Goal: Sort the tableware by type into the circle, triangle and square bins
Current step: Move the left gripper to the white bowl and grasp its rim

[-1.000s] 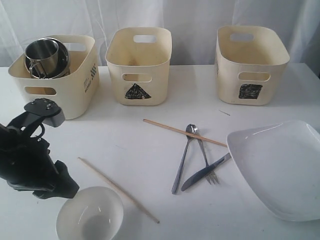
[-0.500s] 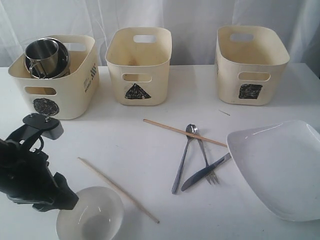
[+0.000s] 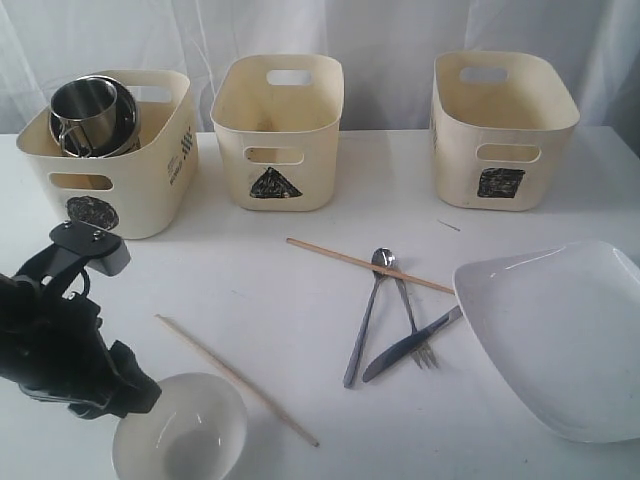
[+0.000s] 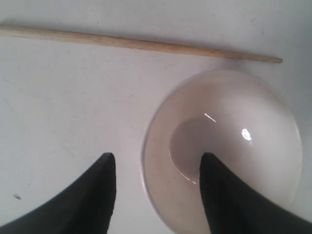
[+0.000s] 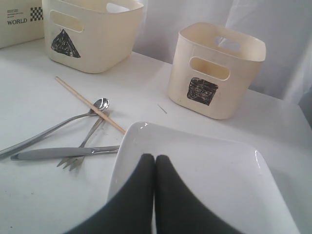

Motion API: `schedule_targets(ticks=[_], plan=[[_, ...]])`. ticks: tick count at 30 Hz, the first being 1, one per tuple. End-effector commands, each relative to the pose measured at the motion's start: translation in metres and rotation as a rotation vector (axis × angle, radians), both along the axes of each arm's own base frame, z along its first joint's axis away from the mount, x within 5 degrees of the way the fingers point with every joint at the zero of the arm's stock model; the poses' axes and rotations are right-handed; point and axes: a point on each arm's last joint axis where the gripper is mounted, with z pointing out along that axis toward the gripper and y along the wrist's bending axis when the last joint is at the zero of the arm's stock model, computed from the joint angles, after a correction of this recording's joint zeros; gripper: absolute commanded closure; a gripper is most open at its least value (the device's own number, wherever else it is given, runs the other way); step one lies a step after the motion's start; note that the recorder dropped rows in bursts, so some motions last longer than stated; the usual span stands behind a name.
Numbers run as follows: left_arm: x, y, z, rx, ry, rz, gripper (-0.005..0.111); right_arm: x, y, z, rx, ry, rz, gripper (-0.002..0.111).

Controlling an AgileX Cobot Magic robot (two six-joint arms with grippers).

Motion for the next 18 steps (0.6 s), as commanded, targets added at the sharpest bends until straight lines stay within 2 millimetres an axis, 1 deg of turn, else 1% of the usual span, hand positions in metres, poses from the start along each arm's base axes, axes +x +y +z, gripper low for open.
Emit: schedule_targets(ticks=[1, 6, 18], plan=[[-0.0024, -0.0027, -0.0092, 0.005, 0.058, -0.017, 0.05, -0.0001, 0.0002, -0.0005, 0.006, -0.011, 0.002, 0.108], [-0.0001, -0.0037, -0.0177, 0.022, 0.086, -0.031, 0.05, -0.0001, 0.0002, -0.0005, 0.032, -0.007, -0.003, 0.108], [-0.0016, -0.0045, -0.0179, 0.018, 0.092, -0.062, 0.05, -0.0001, 0.0002, -0.0005, 0.034, -0.007, -0.004, 0.108]])
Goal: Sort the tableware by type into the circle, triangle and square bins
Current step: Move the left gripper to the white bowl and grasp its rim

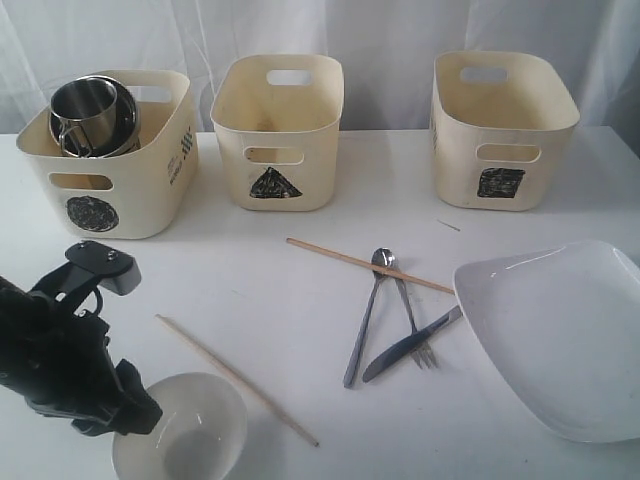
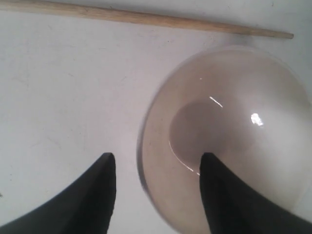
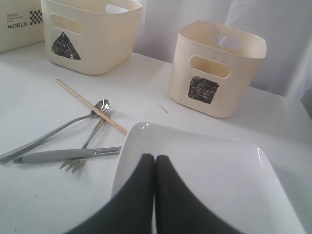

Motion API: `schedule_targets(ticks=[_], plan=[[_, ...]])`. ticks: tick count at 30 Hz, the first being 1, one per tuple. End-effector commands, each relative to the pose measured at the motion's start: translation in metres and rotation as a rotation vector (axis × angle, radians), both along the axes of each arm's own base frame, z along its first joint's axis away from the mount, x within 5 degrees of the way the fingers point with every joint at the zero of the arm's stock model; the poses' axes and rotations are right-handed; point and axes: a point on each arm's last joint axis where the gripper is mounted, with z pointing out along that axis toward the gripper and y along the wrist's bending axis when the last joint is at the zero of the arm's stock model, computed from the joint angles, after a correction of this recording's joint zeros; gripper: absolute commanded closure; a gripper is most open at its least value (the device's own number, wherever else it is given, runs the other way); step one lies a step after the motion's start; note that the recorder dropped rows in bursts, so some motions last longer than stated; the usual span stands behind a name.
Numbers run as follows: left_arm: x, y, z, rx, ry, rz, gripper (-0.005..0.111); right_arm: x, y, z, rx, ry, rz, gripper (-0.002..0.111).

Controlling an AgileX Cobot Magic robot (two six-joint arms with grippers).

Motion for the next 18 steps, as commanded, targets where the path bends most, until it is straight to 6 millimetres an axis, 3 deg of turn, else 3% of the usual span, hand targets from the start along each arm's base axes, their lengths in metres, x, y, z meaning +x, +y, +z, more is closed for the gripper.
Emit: schedule_targets(ticks=[1, 9, 18], plan=[[-0.0048, -0.0025, -0.0012, -0.014, 0.023, -0.032, 0.05, -0.0001, 0.0002, -0.0005, 0.009, -0.01, 0.001, 0.108], [-0.0057, -0.002, -0.0013, -0.006, 0.034, -0.04, 0.05, -0.0001, 0.0002, -0.0005, 0.009, -0.01, 0.001, 0.108], [-0.0077, 0.0025, 0.0004, 0.154, -0.018, 0.062, 0.05, -0.0001, 0.0002, -0.0005, 0.009, -0.01, 0.001, 0.108]])
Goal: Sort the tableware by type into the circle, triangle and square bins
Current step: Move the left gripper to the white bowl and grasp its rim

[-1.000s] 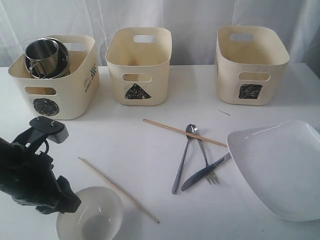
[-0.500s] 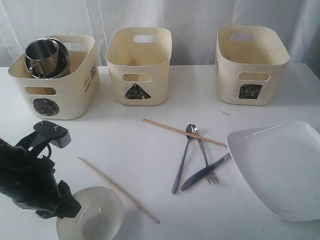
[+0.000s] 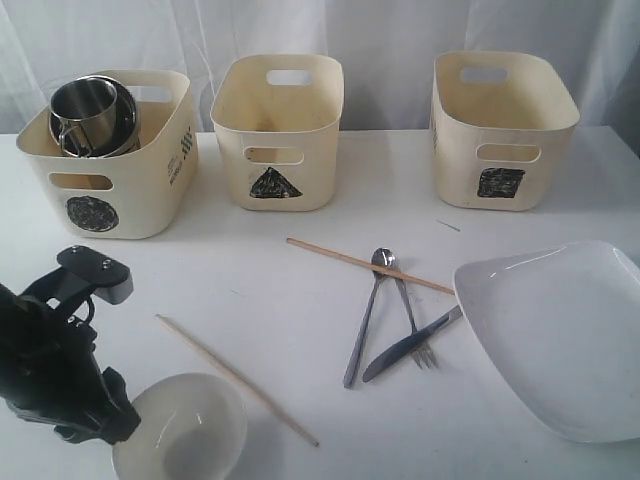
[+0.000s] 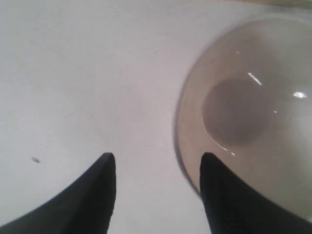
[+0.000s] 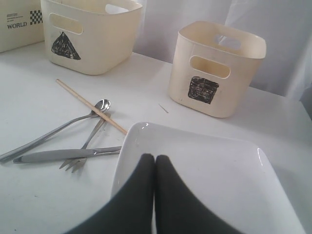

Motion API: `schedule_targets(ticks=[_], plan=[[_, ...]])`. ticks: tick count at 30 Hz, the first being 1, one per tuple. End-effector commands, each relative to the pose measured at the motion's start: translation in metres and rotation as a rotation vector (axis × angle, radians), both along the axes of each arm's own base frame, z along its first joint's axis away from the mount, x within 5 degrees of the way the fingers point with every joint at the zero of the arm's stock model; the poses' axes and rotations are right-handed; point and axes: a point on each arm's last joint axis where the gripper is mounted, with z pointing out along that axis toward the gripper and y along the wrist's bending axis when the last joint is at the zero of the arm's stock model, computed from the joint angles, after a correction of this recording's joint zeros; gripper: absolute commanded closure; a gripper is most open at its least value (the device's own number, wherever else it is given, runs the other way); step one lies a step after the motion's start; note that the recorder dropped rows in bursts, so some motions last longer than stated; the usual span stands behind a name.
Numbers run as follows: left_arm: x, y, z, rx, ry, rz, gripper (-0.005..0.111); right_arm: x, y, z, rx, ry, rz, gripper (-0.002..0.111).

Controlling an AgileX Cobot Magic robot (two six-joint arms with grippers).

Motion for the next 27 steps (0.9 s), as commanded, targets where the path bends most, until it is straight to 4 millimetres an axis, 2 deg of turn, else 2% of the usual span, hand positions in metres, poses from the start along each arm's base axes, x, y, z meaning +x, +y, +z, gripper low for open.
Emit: schedule_targets(ticks=[1, 7, 13, 23, 27], plan=[[-0.004, -0.003, 0.001, 0.048, -0.029, 0.047, 0.05, 0.0, 0.0, -0.001, 0.009, -0.01, 0.001, 0.108], [-0.004, -0.016, 0.003, 0.037, -0.097, 0.088, 0.05, 0.0, 0.0, -0.001, 0.009, -0.01, 0.001, 0.108], [-0.009, -0.03, 0.0, 0.01, -0.083, 0.093, 0.05, 0.0, 0.0, -0.001, 0.009, -0.01, 0.001, 0.108], [-0.006, -0.033, -0.01, 0.014, -0.054, 0.118, 0.05, 0.0, 0.0, -0.001, 0.009, -0.01, 0.001, 0.108], [-0.004, -0.035, -0.018, 0.025, -0.03, 0.126, 0.059, 0.0, 0.0, -0.001, 0.009, -0.01, 0.001, 0.108]])
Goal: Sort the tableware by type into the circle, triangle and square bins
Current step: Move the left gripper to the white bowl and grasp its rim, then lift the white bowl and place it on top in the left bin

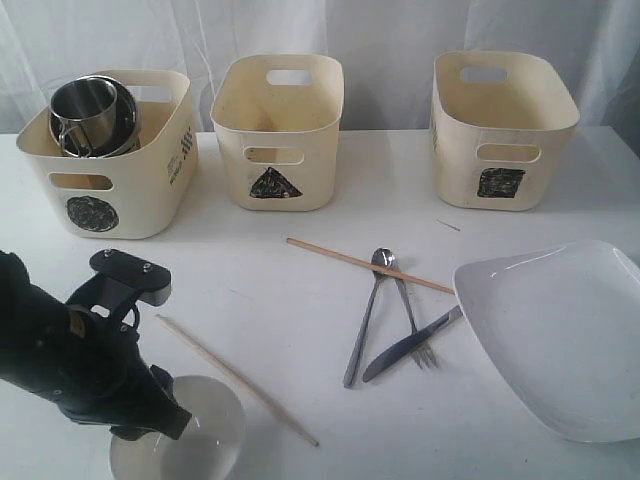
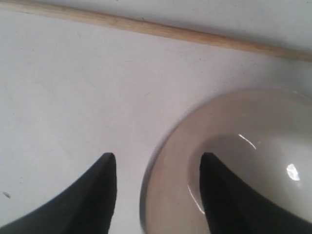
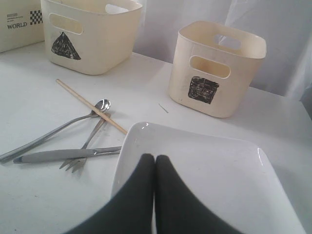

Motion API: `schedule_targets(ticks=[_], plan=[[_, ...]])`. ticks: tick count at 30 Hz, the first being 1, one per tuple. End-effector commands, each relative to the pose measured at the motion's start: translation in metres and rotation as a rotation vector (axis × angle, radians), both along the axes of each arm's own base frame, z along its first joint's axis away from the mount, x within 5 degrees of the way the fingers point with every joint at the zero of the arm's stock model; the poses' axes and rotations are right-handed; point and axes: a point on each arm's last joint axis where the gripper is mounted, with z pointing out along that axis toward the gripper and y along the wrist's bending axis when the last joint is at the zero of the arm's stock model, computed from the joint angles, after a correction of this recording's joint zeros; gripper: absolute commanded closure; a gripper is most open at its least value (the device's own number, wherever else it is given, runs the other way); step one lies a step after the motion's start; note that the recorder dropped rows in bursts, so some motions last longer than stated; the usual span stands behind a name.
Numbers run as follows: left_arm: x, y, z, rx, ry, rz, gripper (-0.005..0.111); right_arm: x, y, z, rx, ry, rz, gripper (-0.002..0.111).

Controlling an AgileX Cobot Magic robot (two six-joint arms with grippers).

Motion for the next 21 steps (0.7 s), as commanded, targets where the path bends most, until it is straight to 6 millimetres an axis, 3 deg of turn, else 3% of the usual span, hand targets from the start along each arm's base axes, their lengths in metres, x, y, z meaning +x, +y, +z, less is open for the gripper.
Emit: schedule_targets(ticks=[1, 7, 12, 15, 21], plan=[[-0.002, -0.002, -0.008, 0.006, 0.043, 0.013, 0.064, 0.0, 0.0, -0.001, 0.008, -0.01, 0.001, 0.108], [0.0, 0.001, 0.0, 0.034, -0.034, -0.045, 0.107, 0.0, 0.0, -0.001, 0.008, -0.01, 0.001, 0.108], [0.011, 0.008, 0.036, 0.043, -0.14, -0.067, 0.107, 0.0, 0.0, -0.001, 0.008, -0.01, 0.001, 0.108], [0.029, 0.021, 0.075, 0.036, -0.268, -0.021, 0.107, 0.0, 0.0, -0.001, 0.008, -0.01, 0.001, 0.108], [0.086, 0.061, 0.159, 0.01, -0.554, 0.18, 0.107, 0.0, 0.0, -0.001, 0.008, -0.01, 0.001, 0.108]])
